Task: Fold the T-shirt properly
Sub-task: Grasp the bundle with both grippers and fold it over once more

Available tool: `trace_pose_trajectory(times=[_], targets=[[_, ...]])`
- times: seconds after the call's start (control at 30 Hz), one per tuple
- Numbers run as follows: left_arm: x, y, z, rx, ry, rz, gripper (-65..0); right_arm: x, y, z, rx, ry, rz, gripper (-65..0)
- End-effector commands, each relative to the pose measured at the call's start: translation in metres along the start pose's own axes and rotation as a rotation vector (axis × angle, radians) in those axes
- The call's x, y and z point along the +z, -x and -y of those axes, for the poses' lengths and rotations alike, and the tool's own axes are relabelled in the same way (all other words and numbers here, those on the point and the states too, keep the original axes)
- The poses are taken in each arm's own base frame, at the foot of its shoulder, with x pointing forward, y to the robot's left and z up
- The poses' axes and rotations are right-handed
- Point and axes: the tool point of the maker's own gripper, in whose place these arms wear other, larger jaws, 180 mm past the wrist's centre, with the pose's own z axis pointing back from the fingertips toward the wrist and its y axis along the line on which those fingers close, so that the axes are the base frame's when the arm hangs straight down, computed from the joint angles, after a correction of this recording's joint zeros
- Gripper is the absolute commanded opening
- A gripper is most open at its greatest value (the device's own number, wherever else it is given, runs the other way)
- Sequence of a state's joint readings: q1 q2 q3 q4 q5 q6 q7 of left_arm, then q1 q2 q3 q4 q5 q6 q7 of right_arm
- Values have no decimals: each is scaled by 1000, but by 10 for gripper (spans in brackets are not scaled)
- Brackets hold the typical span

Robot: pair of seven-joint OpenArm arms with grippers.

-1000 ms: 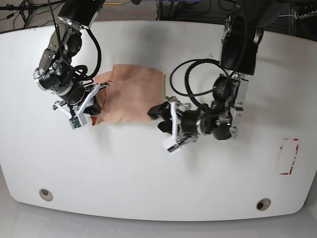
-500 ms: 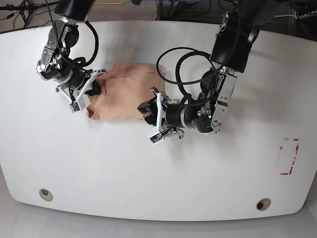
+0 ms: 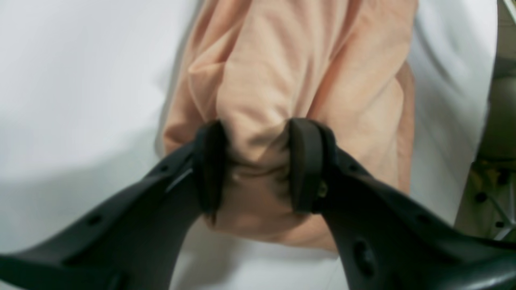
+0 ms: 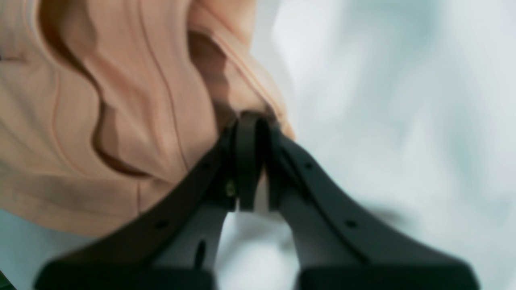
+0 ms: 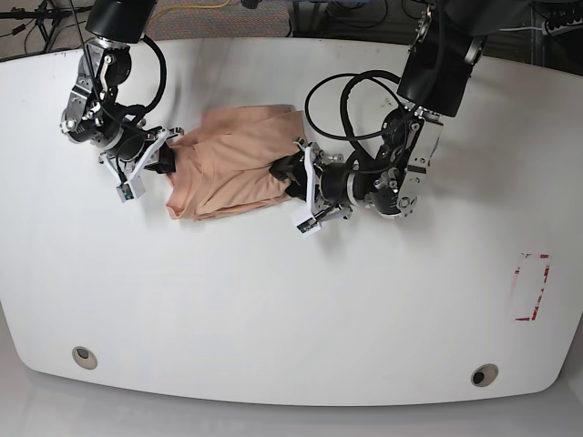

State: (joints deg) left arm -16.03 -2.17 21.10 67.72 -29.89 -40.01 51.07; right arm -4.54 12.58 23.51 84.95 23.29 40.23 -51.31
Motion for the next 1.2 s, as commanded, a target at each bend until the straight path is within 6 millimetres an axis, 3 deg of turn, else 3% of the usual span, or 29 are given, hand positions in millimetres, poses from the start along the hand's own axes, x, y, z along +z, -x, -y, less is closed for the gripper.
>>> trace_pose_trajectory(times=[0.0,0.17,0.37,0.63,0.77,0.83,1.03,1.17], targets=[[4,9,-11,-10,-32,-53,-422,-6,2,-9,70,-13,-58,-609],[10,20,-14,43,-47,-51,-422,-16,-2,-28,121,-60,-71,-609],[39,28,-26,113,-121,-2,-422,-33,-20,-42,263,-53,-113,-609],[76,62,-33,205,-218,-7,-421,-49,-62,-51,479,34,-138,-609],[97,87,-32,266,-274,-14,-421,-54,-89,-63,586,47,-124,-609],[100,90,-28,275,-272,-8,-421,-56,-98,-70,610,37,-111,-609],[100,74,-9,292,-187,101,-421,-52,-119,-80,649,39,-63,-609],[109,44,-6,262,-151,202,-421,-34,-143,-89,654,49,27,-609]])
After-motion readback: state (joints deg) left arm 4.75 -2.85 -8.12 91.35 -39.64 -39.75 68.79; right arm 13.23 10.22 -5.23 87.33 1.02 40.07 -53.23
